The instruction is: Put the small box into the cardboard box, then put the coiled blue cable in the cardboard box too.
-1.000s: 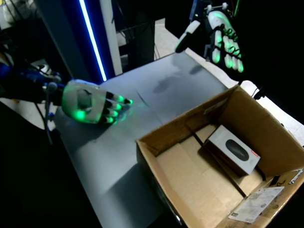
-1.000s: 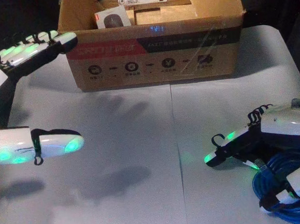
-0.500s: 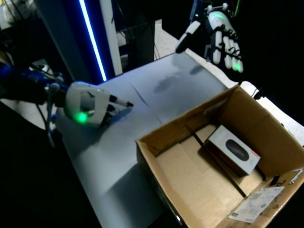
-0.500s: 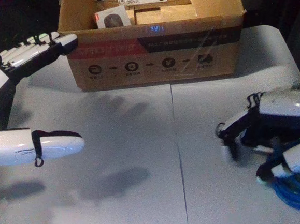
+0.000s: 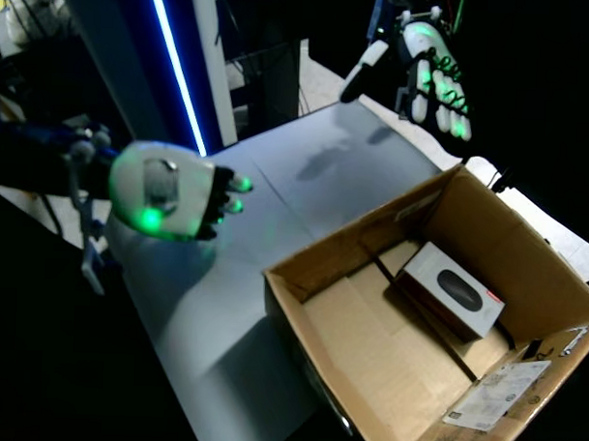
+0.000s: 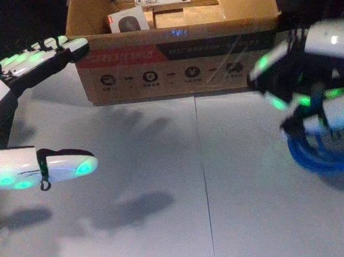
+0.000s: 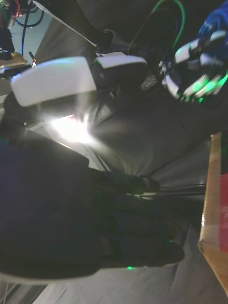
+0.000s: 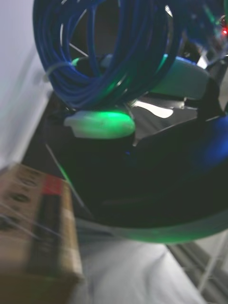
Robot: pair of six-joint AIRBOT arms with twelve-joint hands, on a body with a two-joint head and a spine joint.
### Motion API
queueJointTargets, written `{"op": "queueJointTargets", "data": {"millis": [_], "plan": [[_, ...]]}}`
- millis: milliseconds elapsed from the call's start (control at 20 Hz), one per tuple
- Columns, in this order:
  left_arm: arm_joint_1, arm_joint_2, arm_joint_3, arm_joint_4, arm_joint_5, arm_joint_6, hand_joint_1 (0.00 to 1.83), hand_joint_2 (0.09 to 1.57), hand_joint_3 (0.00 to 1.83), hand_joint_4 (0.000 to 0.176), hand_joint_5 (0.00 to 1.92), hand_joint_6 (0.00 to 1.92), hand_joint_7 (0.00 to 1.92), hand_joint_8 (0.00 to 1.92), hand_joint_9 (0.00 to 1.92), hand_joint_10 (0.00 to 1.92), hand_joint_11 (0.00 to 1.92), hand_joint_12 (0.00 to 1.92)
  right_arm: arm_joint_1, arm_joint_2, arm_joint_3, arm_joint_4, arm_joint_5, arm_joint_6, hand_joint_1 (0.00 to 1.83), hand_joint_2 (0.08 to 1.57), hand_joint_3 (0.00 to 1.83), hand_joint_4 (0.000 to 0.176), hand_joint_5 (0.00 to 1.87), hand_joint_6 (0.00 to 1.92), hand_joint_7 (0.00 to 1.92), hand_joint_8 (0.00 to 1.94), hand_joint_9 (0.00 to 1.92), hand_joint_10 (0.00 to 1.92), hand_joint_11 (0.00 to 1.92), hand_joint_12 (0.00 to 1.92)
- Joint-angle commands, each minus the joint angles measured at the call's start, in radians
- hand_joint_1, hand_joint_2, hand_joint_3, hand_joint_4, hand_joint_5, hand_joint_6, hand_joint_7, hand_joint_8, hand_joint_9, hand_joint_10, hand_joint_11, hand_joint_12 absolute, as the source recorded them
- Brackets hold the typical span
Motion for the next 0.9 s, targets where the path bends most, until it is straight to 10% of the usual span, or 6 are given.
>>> {"op": "queueJointTargets", "data": {"millis": [0, 50, 150, 700, 800, 850], "plan": [[-0.007, -0.002, 0.004, -0.003, -0.131, -0.008, 0.72, 0.84, 0.00, 0.139, 0.18, 0.00, 0.10, 0.00, 0.08, 0.00, 0.11, 0.02, 0.034, 0.005, 0.000, 0.046, 0.119, 0.005, 1.59, 1.21, 0.01, 0.167, 0.87, 1.92, 1.41, 1.94, 1.62, 1.92, 1.70, 1.92], [-0.007, -0.002, 0.004, -0.003, -0.131, -0.008, 0.74, 0.84, 0.00, 0.133, 0.18, 0.00, 0.09, 0.00, 0.07, 0.00, 0.10, 0.02, 0.063, 0.013, 0.000, 0.046, 0.121, 0.005, 1.57, 1.21, 0.00, 0.085, 0.87, 1.92, 1.36, 1.94, 1.61, 1.92, 1.66, 1.92], [-0.008, -0.002, 0.005, -0.003, -0.130, -0.008, 0.75, 0.85, 0.00, 0.136, 0.18, 0.00, 0.08, 0.00, 0.05, 0.00, 0.08, 0.01, 0.127, 0.028, 0.000, 0.046, 0.127, 0.005, 1.53, 1.25, 0.01, 0.061, 0.88, 1.92, 1.33, 1.94, 1.62, 1.92, 1.71, 1.92], [-0.024, -0.016, 0.022, 0.011, -0.102, -0.015, 0.72, 0.86, 0.00, 0.156, 0.18, 0.00, 0.08, 0.00, 0.01, 0.00, 0.07, 0.01, 0.403, -0.066, 0.145, 0.138, 0.208, -0.044, 1.46, 1.27, 0.01, 0.075, 1.15, 1.92, 1.57, 1.94, 1.79, 1.92, 1.66, 1.92], [-0.032, -0.017, 0.025, 0.018, -0.092, -0.016, 0.75, 0.85, 0.00, 0.141, 0.18, 0.00, 0.08, 0.00, 0.03, 0.00, 0.09, 0.02, 0.412, -0.114, 0.189, 0.201, 0.206, -0.105, 1.61, 1.14, 0.00, 0.075, 1.09, 1.92, 1.35, 1.94, 1.55, 1.92, 1.57, 1.92], [-0.038, -0.016, 0.027, 0.024, -0.087, -0.018, 0.76, 0.83, 0.00, 0.139, 0.17, 0.00, 0.09, 0.00, 0.03, 0.01, 0.11, 0.02, 0.418, -0.159, 0.237, 0.237, 0.204, -0.107, 1.68, 1.10, 0.00, 0.113, 1.15, 1.92, 1.33, 1.94, 1.50, 1.92, 1.53, 1.92]]}}
